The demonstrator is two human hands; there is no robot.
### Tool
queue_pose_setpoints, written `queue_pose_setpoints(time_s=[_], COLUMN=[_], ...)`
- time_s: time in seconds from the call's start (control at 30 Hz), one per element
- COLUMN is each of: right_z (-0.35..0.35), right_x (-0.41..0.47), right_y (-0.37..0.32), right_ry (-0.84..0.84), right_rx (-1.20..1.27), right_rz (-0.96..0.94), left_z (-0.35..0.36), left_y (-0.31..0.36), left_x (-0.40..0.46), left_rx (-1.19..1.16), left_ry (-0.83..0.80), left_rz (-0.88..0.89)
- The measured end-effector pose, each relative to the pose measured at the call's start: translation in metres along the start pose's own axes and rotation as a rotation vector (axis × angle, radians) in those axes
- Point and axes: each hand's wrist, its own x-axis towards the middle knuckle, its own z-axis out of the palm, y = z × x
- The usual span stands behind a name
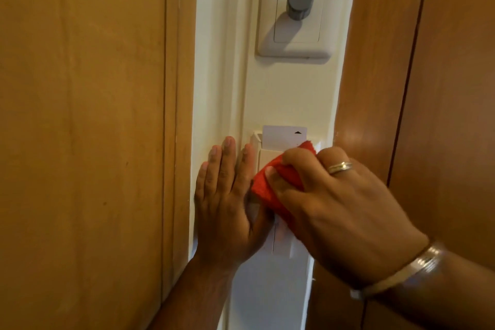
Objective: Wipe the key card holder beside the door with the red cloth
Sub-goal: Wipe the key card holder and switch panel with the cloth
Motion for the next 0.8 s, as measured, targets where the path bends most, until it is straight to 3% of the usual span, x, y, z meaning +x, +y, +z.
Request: queue_pose_setpoints(time_s=[0.13, 0.3, 0.47, 0.63, 0.8], right_z=[-0.008, -0.004, -0.009, -0.005, -0.007], right_x=[0.009, 0.000, 0.000, -0.001, 0.000], right_y=[0.006, 0.000, 0.015, 0.009, 0.022], right_ry=[0.024, -0.049, -0.041, -0.069, -0.016], right_rx=[-0.038, -0.012, -0.051, -0.003, -0.008], right_rz=[0.065, -0.047, 0.030, -0.077, 0.039], left_z=[0.000, 0.001, 0.003, 0.002, 0.003], left_y=[0.001, -0.001, -0.002, -0.002, -0.001], left_x=[0.001, 0.000, -0.001, 0.000, 0.000], left_rx=[0.023, 0.006, 0.042, 0.032, 0.059], left_ry=[-0.008, -0.004, -0.009, -0.001, 0.010], left_rz=[-0.013, 0.001, -0.002, 0.005, -0.003])
